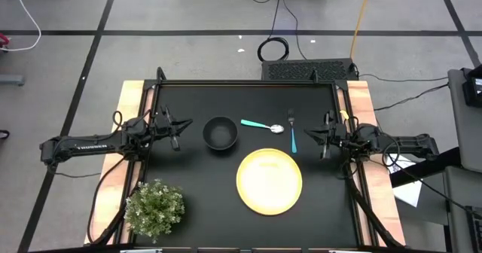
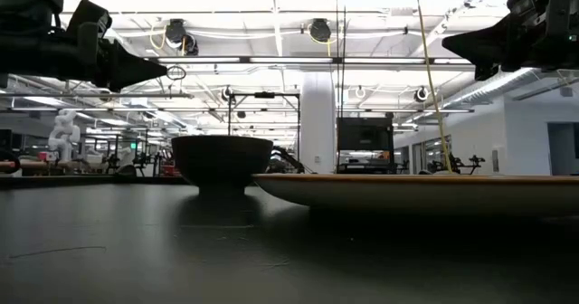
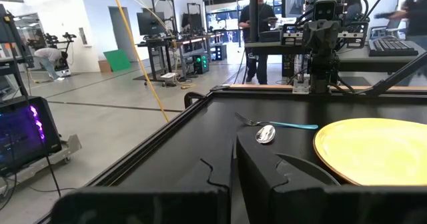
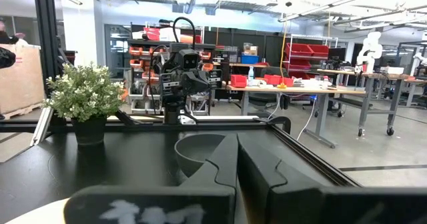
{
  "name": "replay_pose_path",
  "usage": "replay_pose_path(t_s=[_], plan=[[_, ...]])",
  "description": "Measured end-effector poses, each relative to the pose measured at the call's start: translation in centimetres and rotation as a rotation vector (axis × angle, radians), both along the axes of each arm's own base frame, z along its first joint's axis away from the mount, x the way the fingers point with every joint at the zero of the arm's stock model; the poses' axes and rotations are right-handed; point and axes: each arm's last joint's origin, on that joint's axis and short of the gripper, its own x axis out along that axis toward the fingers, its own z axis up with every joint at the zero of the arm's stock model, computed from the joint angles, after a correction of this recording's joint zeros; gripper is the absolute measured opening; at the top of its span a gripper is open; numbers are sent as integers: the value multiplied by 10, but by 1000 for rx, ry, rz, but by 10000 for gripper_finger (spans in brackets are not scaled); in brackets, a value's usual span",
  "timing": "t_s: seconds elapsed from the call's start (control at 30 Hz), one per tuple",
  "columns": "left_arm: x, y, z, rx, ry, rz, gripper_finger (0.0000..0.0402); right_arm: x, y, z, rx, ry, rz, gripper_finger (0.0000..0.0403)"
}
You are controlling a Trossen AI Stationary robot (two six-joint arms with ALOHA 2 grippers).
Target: Set table place
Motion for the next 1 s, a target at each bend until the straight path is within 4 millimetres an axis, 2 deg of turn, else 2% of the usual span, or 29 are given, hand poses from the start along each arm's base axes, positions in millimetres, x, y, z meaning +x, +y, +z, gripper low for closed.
replay_pose_path(t_s=[0.73, 1.0], plan=[[0, 0, 0, -3, -6, 0, 26, 0, 0, 1, 2, -13, 0, 0], [0, 0, 1, -97, -41, -4, 26, -1, 0, 5, 2, -55, 1, 0]])
